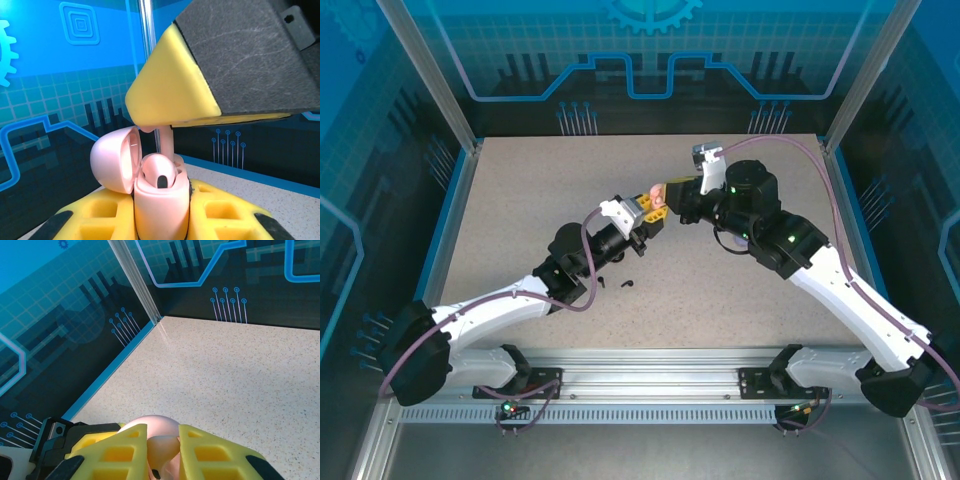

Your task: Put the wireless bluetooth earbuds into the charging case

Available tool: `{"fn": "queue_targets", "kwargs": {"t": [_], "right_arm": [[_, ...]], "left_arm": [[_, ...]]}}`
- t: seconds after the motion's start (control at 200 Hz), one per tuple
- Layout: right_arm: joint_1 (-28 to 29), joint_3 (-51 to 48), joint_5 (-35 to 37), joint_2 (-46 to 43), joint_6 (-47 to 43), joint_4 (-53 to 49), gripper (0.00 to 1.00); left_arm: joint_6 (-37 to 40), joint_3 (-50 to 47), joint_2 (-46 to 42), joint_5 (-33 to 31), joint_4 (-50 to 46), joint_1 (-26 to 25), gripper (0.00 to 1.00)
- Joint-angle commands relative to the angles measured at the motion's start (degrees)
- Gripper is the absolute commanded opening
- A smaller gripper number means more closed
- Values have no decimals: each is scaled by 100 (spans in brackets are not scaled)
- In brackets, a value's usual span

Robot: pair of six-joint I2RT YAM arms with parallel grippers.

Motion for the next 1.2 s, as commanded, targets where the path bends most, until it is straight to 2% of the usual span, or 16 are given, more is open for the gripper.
{"fn": "queue_targets", "kwargs": {"t": [0.0,0.62,1.196], "right_arm": [[70,-80,7,6,-7,177,17],[165,-519,106,-22,16,-87,15],[166,-354,178,-185,22,-295,15]], "left_arm": [[-72,189,-47,88,264,19,0],[19,265,-56,21,244,23,0],[57,285,-7,51,237,22,0]]}}
